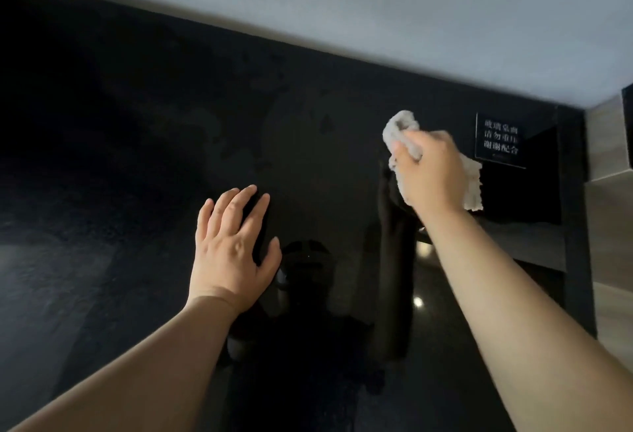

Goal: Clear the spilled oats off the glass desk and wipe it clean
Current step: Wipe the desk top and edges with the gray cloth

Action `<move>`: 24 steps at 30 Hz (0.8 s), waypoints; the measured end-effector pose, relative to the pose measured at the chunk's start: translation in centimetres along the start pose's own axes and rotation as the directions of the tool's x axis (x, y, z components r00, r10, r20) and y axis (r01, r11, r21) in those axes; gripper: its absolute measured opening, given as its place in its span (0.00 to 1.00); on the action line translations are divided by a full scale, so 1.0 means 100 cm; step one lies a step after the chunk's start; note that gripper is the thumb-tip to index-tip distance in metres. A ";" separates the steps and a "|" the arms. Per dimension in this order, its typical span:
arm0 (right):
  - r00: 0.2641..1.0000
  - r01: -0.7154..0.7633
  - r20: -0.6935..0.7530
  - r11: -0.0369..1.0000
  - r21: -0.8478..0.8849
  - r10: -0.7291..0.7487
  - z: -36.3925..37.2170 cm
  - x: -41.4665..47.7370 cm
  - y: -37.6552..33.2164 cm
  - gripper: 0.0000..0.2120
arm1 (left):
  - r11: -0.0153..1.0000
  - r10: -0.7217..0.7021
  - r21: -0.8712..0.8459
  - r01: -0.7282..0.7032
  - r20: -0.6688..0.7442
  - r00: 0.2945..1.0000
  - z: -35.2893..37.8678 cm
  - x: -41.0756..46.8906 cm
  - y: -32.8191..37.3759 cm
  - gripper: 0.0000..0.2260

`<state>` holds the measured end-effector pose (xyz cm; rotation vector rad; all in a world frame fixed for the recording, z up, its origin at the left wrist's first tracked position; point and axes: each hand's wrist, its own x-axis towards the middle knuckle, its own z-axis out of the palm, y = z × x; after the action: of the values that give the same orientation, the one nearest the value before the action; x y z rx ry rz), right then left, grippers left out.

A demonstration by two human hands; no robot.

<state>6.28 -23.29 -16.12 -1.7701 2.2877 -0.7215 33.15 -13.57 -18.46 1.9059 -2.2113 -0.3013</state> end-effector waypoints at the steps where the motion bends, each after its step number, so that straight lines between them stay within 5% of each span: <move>1: 1.000 -0.006 -0.010 0.999 -0.041 0.006 0.010 -0.012 -0.004 0.08 | 1.000 0.004 0.002 -0.004 -0.002 1.000 0.000 -0.001 -0.001 0.26; 8: 0.977 0.187 0.086 0.977 0.104 -0.196 0.000 -0.145 -0.040 0.09 | 1.000 0.017 0.012 -0.016 -0.025 1.000 0.002 0.000 -0.001 0.26; 12: 0.974 0.064 0.198 0.968 0.241 -0.114 -0.031 -0.163 -0.041 0.11 | 1.000 0.018 0.021 -0.017 -0.028 0.999 0.003 -0.001 -0.002 0.26; 18: 0.997 -0.071 0.028 0.997 0.025 0.070 -0.018 -0.100 -0.016 0.13 | 1.000 0.024 0.009 -0.024 -0.033 0.999 0.004 -0.001 -0.002 0.27; 21: 1.000 -0.022 0.003 0.997 -0.073 0.022 0.003 -0.135 -0.030 0.14 | 1.000 0.024 0.007 -0.024 -0.037 0.999 0.005 -0.002 -0.003 0.27; 24: 0.999 0.022 0.041 1.000 0.015 -0.023 -0.003 -0.191 -0.044 0.14 | 1.000 0.028 0.003 -0.027 -0.045 0.999 0.005 -0.002 -0.003 0.27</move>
<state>15.49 -5.95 -16.91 -1.7900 2.2343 -0.6976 33.30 -13.40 -19.06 1.8627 -2.2074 -0.2491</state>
